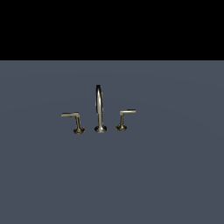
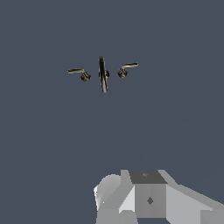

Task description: Turn on the faucet by rotating a designated handle.

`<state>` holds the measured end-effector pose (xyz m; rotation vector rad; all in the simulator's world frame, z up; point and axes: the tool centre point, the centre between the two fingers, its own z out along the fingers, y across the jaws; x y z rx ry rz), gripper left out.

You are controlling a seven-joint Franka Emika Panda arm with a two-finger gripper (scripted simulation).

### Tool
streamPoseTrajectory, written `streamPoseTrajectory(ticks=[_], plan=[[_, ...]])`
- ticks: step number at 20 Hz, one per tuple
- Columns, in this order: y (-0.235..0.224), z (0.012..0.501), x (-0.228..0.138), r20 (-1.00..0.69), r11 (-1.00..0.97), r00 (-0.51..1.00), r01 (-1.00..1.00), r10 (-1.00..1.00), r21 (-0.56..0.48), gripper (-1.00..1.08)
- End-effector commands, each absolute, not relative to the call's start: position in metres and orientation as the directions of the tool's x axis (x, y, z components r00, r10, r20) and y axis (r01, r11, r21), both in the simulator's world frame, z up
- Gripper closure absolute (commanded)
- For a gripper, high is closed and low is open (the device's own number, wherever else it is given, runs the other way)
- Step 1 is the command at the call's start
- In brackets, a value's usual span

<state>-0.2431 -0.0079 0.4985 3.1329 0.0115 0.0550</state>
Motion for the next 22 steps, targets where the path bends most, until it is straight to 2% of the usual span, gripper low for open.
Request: streamPoseTrajectory(ticks=[1, 12, 22], plan=[[-0.008, 0.498, -0.243, 0.035, -1.000, 0.999, 0.007, 0.008, 0.008, 1.08], [0.000, 0.478, -0.229, 0.034, -0.998, 0.997, -0.066, -0.066, 0.006, 1.08], [0.016, 0.424, -0.187, 0.030, -0.966, 0.966, -0.258, -0.258, 0.001, 1.08]])
